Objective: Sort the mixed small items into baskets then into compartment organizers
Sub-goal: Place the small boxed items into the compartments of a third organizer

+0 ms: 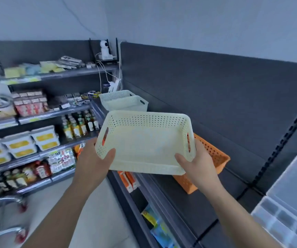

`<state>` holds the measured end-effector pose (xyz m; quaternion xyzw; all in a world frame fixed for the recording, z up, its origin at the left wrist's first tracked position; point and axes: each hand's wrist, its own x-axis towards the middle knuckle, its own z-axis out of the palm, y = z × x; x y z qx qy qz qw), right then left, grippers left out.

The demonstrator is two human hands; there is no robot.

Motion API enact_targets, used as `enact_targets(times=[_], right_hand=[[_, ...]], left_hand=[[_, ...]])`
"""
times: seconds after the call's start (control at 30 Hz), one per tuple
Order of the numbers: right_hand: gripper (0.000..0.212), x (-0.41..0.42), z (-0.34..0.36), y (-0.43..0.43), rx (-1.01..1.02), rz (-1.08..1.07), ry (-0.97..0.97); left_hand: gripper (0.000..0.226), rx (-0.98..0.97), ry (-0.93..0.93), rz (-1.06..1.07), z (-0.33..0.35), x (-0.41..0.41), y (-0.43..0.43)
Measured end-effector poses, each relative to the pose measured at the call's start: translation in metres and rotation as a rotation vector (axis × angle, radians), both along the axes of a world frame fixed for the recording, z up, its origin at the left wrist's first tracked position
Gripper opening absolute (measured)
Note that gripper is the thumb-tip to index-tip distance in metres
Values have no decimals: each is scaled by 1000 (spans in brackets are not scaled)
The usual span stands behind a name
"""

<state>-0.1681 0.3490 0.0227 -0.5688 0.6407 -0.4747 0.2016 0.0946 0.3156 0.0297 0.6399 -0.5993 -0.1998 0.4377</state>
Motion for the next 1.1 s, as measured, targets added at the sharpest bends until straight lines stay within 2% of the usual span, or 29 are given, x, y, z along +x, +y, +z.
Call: enact_targets(times=[0.13, 0.27, 0.47, 0.6, 0.73, 0.87, 0.93, 1.03, 1.1], right_hand=[[45, 67, 0, -78, 8, 17, -48], [48, 120, 5, -149, 24, -1, -80], [48, 153, 13, -240, 10, -29, -104], [44, 155, 13, -305, -22, -50, -123], [47, 149, 11, -374, 16, -76, -170], [31, 145, 12, -435, 34, -119, -327], [25, 145, 8, -465, 38, -106, -327], [60, 145, -4, -507, 47, -166, -354], [66, 146, -12, -528, 76, -198, -382]], left_hand=[[46, 47, -9, 52, 5, 68, -74], [40, 83, -9, 41, 12, 122, -149], [29, 154, -7, 20, 7, 168, -253], [35, 153, -53, -12, 0, 176, -322], [31, 126, -20, -32, -2, 168, -389], [26, 116, 18, -45, -7, 147, -456], [26, 111, 9, -82, -13, 134, -482], [22, 142, 36, -128, -24, 118, -515], [15, 166, 65, -167, -32, 110, -533]])
